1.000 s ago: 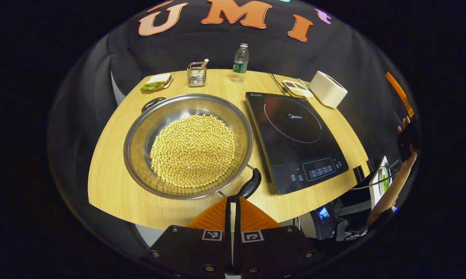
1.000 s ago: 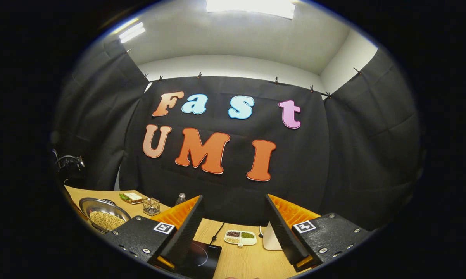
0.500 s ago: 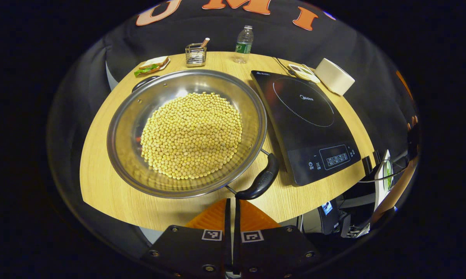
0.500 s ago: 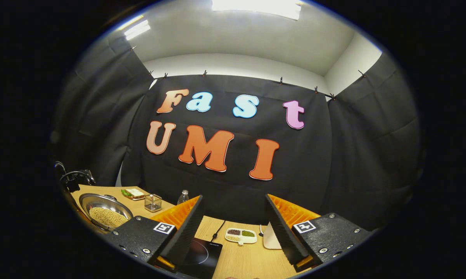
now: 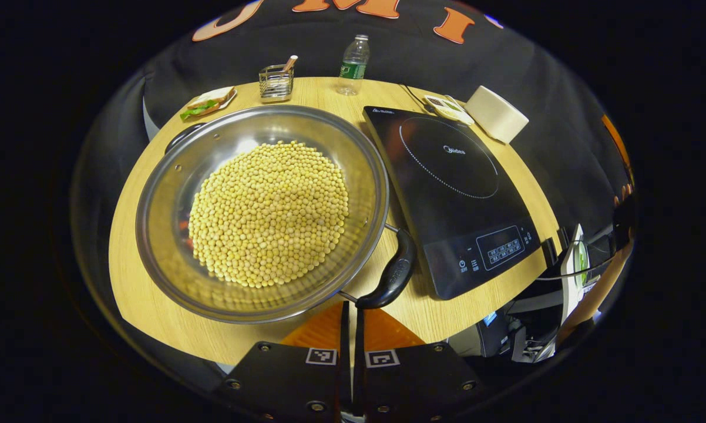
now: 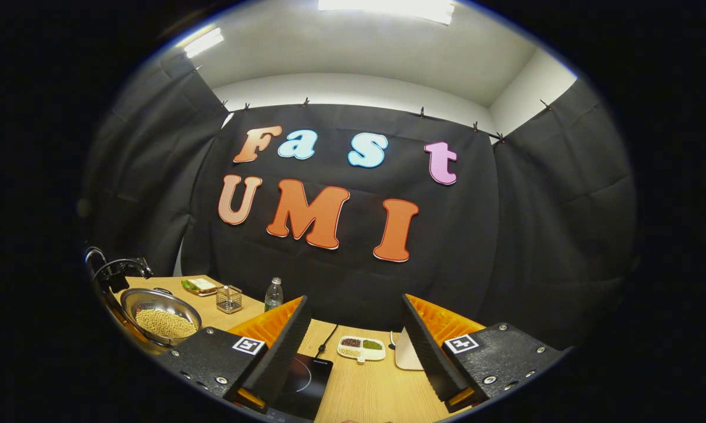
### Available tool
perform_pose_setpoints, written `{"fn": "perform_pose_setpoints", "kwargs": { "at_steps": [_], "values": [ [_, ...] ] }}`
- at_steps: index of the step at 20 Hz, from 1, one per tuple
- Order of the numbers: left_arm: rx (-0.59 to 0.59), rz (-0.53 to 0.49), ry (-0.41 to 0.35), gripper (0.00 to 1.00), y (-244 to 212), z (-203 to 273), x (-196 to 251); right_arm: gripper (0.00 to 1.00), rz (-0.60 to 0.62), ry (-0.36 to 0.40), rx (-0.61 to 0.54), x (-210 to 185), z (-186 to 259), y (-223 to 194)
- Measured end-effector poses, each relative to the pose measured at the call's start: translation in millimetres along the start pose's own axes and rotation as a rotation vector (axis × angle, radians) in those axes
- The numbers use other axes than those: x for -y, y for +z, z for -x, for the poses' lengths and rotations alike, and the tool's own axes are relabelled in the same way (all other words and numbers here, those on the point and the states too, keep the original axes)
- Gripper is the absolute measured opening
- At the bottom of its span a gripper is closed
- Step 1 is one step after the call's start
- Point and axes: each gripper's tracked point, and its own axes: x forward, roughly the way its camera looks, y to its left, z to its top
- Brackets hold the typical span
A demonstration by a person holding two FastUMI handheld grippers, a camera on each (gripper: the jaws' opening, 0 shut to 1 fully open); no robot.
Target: First push the handle of the pot to place it horizontally, then grasp the pot with both hands and set it on the induction cooktop.
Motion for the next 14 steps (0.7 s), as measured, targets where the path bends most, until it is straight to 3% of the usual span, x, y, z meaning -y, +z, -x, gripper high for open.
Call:
{"fn": "perform_pose_setpoints", "kwargs": {
  "at_steps": [14],
  "values": [
    [0.097,-0.021,-0.023,0.0,71,-37,32,0.96,0.001,0.02,-0.076,-6,-12,-30]
  ]
}}
